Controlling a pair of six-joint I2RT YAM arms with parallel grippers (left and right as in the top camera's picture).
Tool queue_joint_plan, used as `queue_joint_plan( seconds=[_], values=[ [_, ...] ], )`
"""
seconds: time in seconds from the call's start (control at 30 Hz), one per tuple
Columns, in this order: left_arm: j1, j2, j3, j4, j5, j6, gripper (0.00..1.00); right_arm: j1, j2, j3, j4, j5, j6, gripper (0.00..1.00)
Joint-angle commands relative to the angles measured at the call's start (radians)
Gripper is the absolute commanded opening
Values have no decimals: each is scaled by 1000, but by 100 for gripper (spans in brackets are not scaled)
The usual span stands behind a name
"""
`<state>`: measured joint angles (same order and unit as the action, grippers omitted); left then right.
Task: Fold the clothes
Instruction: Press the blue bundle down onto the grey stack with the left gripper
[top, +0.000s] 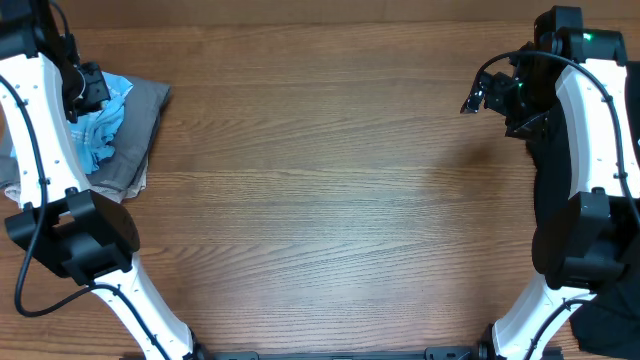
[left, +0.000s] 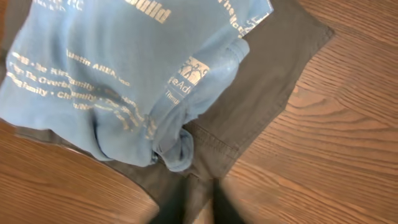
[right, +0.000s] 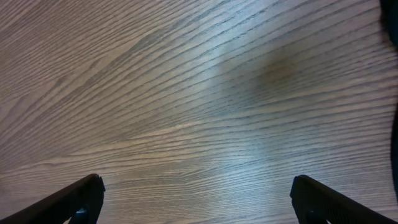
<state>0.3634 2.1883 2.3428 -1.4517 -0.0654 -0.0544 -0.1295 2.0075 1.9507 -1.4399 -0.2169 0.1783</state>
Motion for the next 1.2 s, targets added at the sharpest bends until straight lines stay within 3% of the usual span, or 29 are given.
queue_joint_plan(
  seconds=[0.0, 0.23, 0.5, 0.63, 0.7, 0.8, 1.0, 1.17],
  values=[
    [45, -16, -24, -6, 61, -41, 4, -1, -10, 13, 2, 7, -8, 100],
    [90, -16, -184, 88, 64, -59, 4, -1, -10, 13, 2, 7, -8, 100],
    [169, -16, -525, 377, 164, -40, 4, -1, -10, 13, 2, 7, -8, 100],
    [195, -16, -652, 449, 139, -38, 4, -1, -10, 13, 2, 7, -8, 100],
    [211, -16, -661, 454, 178, -39, 4, -1, -10, 13, 2, 7, -8, 100],
    [231, -39, -612, 429, 377, -10, 4, -1, -10, 13, 2, 7, -8, 100],
    [245, -163, -461, 383, 609, -13, 4, -1, -10, 13, 2, 7, -8, 100],
    [245, -287, -443, 478, 729, -50, 4, -1, -10, 13, 2, 7, -8, 100]
  ],
)
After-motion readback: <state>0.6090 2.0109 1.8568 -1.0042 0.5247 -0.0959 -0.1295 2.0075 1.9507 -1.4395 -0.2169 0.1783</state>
